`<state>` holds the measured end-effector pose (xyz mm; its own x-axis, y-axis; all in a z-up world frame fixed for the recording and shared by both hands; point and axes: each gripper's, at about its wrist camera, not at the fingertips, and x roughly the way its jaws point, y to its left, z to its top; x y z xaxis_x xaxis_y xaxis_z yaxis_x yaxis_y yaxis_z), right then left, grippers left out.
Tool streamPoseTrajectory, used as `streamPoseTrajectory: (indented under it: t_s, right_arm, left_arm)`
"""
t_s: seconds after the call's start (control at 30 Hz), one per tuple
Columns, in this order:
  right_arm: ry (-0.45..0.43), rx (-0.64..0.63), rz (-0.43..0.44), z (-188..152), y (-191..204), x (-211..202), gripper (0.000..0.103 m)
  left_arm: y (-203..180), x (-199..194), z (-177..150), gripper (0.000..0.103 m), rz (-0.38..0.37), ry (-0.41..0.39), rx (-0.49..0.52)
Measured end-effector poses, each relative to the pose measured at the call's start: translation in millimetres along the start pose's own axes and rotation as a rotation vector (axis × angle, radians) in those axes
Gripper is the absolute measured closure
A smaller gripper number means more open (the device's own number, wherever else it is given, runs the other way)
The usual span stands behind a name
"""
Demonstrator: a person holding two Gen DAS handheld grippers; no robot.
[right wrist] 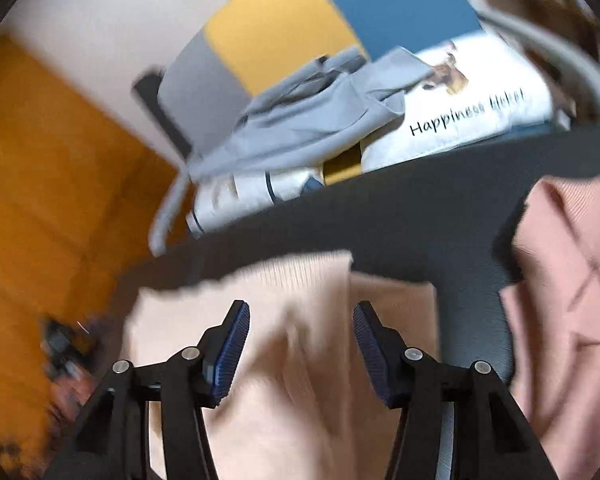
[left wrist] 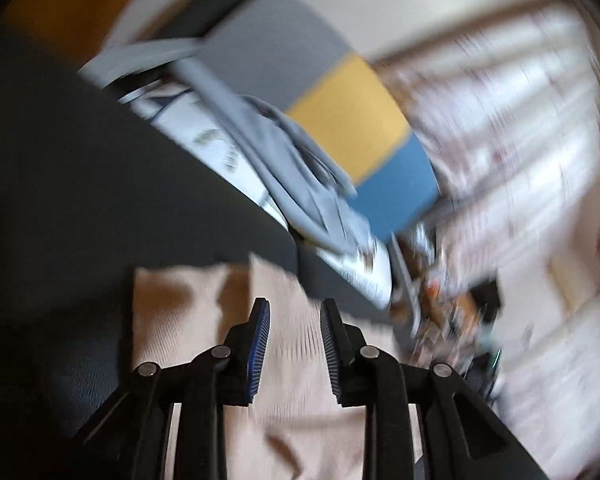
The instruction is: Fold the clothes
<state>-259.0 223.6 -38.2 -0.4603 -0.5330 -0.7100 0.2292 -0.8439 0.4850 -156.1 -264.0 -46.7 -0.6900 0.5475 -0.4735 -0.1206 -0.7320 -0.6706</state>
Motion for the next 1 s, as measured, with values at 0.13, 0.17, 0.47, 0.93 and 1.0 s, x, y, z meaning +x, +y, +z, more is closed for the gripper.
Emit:
streamPoseTrajectory:
  t_s: [0.13, 0.17, 0.47, 0.93, 1.0]
  right_arm:
    - [0.038, -0.107, -0.025, -22, 1, -1, 0.047]
    - [0.045, -0.122, -0.027, -24, 1, 1, 0.048]
    - [0.121, -0.264, -0.034, -29, 16, 22, 0.047]
    - [0.164, -0.293, -0.099, -34, 20, 40, 0.086]
    - [0.163, -0.283, -0.096, -32, 17, 39, 0.094]
  left_arm:
    - [-33, -9, -36, 0.073, 0.016, 0.036, 0.277]
    - [-39, -8, -42, 0.073, 0.020, 0.060, 0.327]
    - [-89, -3, -87, 0.061, 0.117, 0.199, 0.780]
    - [-99, 60, -92, 0.065, 0.286, 0.302, 0.812]
    - [-100, 51, -77, 0.086, 0.274, 0.285, 0.765]
